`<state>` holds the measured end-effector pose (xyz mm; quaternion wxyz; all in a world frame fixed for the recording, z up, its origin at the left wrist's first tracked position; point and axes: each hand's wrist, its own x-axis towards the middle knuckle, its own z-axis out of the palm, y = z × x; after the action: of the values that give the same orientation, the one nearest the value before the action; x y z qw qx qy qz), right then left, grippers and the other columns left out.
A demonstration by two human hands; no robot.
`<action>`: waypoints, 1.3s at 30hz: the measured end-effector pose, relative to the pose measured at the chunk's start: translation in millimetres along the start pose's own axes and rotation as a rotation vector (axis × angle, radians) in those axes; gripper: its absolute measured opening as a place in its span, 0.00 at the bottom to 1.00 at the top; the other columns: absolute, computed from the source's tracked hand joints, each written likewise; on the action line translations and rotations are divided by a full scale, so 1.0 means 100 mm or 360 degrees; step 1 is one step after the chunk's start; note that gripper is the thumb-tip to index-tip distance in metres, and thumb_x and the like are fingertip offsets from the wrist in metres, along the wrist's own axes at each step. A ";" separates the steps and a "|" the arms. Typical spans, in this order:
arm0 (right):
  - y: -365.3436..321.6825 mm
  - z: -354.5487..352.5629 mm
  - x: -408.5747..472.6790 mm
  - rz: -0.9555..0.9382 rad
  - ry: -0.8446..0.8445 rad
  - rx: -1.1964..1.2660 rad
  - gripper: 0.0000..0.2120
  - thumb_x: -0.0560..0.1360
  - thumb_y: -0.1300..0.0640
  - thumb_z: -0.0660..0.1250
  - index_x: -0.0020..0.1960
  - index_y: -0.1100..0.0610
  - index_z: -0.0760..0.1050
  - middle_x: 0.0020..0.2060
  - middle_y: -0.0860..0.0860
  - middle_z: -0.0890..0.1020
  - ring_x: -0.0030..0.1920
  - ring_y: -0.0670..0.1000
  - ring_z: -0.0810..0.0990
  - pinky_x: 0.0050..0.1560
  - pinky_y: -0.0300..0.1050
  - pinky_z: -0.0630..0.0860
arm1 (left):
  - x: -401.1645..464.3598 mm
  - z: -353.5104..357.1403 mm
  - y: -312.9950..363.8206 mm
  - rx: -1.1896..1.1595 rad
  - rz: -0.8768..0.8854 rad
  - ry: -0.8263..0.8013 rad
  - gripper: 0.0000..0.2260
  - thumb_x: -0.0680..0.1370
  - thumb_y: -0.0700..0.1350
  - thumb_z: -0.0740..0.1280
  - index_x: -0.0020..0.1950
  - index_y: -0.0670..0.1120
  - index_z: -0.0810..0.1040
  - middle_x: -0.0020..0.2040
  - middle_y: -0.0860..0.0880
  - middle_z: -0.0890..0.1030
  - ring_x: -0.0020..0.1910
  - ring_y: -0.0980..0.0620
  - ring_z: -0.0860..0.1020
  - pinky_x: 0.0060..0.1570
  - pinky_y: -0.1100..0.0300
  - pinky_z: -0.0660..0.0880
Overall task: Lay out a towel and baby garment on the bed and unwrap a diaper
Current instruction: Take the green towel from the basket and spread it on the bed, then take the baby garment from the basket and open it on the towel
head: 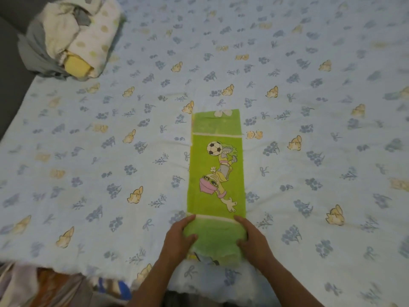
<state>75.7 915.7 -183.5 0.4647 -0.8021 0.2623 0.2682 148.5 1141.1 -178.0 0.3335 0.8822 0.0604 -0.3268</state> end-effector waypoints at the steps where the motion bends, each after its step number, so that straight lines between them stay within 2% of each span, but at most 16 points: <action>1: 0.01 0.01 -0.04 0.0021 -0.0008 -0.0014 0.35 0.68 0.68 0.67 0.72 0.47 0.66 0.66 0.51 0.76 0.62 0.52 0.76 0.58 0.39 0.70 | -0.02 0.01 0.00 0.0050 0.0004 -0.0001 0.28 0.72 0.41 0.74 0.70 0.54 0.73 0.69 0.48 0.74 0.67 0.50 0.72 0.65 0.60 0.67; 3: 0.02 0.00 -0.10 0.0068 -0.0061 -0.0054 0.35 0.68 0.66 0.66 0.72 0.47 0.64 0.53 0.49 0.79 0.51 0.51 0.78 0.48 0.40 0.71 | -0.02 0.03 0.02 0.0205 -0.0018 -0.0065 0.32 0.70 0.42 0.75 0.71 0.54 0.70 0.68 0.46 0.72 0.66 0.48 0.70 0.62 0.62 0.66; 4: 0.02 -0.02 -0.12 0.0081 -0.0091 -0.0091 0.34 0.69 0.65 0.66 0.72 0.47 0.63 0.45 0.46 0.77 0.47 0.49 0.76 0.44 0.40 0.69 | -0.02 0.02 0.06 0.0283 -0.0053 -0.0125 0.34 0.68 0.44 0.76 0.72 0.55 0.68 0.67 0.45 0.71 0.66 0.46 0.70 0.61 0.61 0.66; 6: -0.02 -0.11 -0.17 0.0121 -0.0111 -0.0139 0.31 0.71 0.61 0.68 0.71 0.48 0.64 0.42 0.46 0.75 0.45 0.49 0.74 0.43 0.40 0.68 | -0.03 -0.06 0.18 0.0483 -0.0156 -0.0221 0.36 0.67 0.54 0.75 0.72 0.59 0.64 0.65 0.42 0.68 0.65 0.42 0.69 0.63 0.57 0.66; 8: -0.09 -0.28 -0.23 0.0170 -0.0060 -0.0162 0.28 0.72 0.56 0.69 0.70 0.51 0.67 0.53 0.53 0.80 0.53 0.52 0.78 0.51 0.41 0.71 | -0.03 -0.17 0.38 0.0679 -0.0208 -0.0224 0.35 0.68 0.62 0.72 0.72 0.59 0.65 0.67 0.42 0.66 0.67 0.40 0.68 0.67 0.52 0.66; 9: -0.15 -0.41 -0.26 0.0177 -0.0016 -0.0178 0.27 0.73 0.54 0.68 0.70 0.53 0.68 0.60 0.55 0.78 0.59 0.53 0.77 0.57 0.41 0.71 | -0.03 -0.25 0.51 0.0714 -0.0195 -0.0205 0.34 0.69 0.63 0.70 0.72 0.58 0.66 0.68 0.42 0.67 0.68 0.41 0.68 0.67 0.51 0.66; 11: -0.34 -0.75 -0.35 0.0161 0.0058 -0.0177 0.25 0.76 0.50 0.66 0.71 0.55 0.68 0.68 0.54 0.74 0.65 0.52 0.74 0.63 0.41 0.68 | -0.05 -0.45 0.86 0.0687 -0.0101 -0.0195 0.32 0.72 0.62 0.68 0.73 0.54 0.66 0.69 0.42 0.69 0.68 0.42 0.69 0.67 0.49 0.68; 15: -0.99 -1.79 -0.75 0.0029 0.0325 -0.0129 0.26 0.78 0.45 0.62 0.72 0.54 0.67 0.71 0.52 0.71 0.68 0.51 0.72 0.66 0.43 0.66 | -0.21 -1.00 1.95 0.0636 0.0222 -0.0175 0.29 0.77 0.59 0.65 0.75 0.48 0.66 0.72 0.42 0.70 0.70 0.44 0.71 0.67 0.51 0.69; 20: -1.92 -3.25 -1.70 -0.0136 0.0755 -0.0188 0.28 0.78 0.40 0.57 0.74 0.52 0.64 0.73 0.52 0.68 0.70 0.54 0.69 0.68 0.48 0.66 | -0.85 -1.77 3.60 0.0745 0.0633 -0.0002 0.29 0.79 0.61 0.60 0.76 0.48 0.64 0.75 0.45 0.68 0.71 0.45 0.70 0.67 0.51 0.69; 24: -2.34 -4.11 -2.64 -0.0204 0.0964 -0.0156 0.30 0.78 0.38 0.56 0.75 0.53 0.61 0.75 0.54 0.64 0.72 0.56 0.66 0.69 0.51 0.65 | -1.59 -2.11 4.72 0.0778 0.0927 0.0140 0.28 0.78 0.62 0.60 0.75 0.49 0.66 0.73 0.46 0.70 0.69 0.44 0.72 0.66 0.50 0.70; 29: -2.33 -4.89 -3.74 -0.0175 0.1179 -0.0100 0.32 0.77 0.37 0.56 0.76 0.53 0.60 0.75 0.54 0.63 0.73 0.57 0.65 0.70 0.54 0.65 | -2.49 -2.10 5.81 0.0824 0.1206 0.0214 0.27 0.77 0.62 0.62 0.73 0.50 0.69 0.72 0.46 0.73 0.67 0.46 0.73 0.64 0.52 0.70; 32: -2.18 -5.31 -4.36 -0.0159 0.1345 -0.0072 0.32 0.77 0.38 0.56 0.76 0.52 0.60 0.74 0.54 0.65 0.71 0.57 0.67 0.68 0.55 0.68 | -2.99 -1.95 6.37 0.0833 0.1363 0.0194 0.27 0.77 0.61 0.63 0.72 0.50 0.70 0.71 0.46 0.73 0.67 0.46 0.74 0.63 0.52 0.71; 35: -1.92 -5.67 -4.97 -0.0138 0.1567 -0.0080 0.29 0.77 0.39 0.57 0.74 0.50 0.63 0.72 0.55 0.69 0.69 0.58 0.70 0.65 0.51 0.70 | -3.50 -1.68 6.86 0.0850 0.1508 0.0157 0.26 0.76 0.62 0.64 0.71 0.51 0.71 0.70 0.46 0.74 0.65 0.46 0.75 0.62 0.52 0.71; 39: -1.40 -6.06 -5.69 -0.0023 0.1775 -0.0035 0.29 0.78 0.39 0.56 0.73 0.54 0.65 0.72 0.55 0.69 0.70 0.58 0.70 0.67 0.53 0.69 | -4.14 -1.14 7.38 0.0895 0.1698 0.0095 0.26 0.76 0.62 0.64 0.70 0.50 0.72 0.70 0.46 0.75 0.66 0.47 0.74 0.63 0.53 0.71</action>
<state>-126.7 537.0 541.9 0.2490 -0.8290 0.4602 -0.1973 126.6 690.6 546.4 0.2035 0.8539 -0.4698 -0.0930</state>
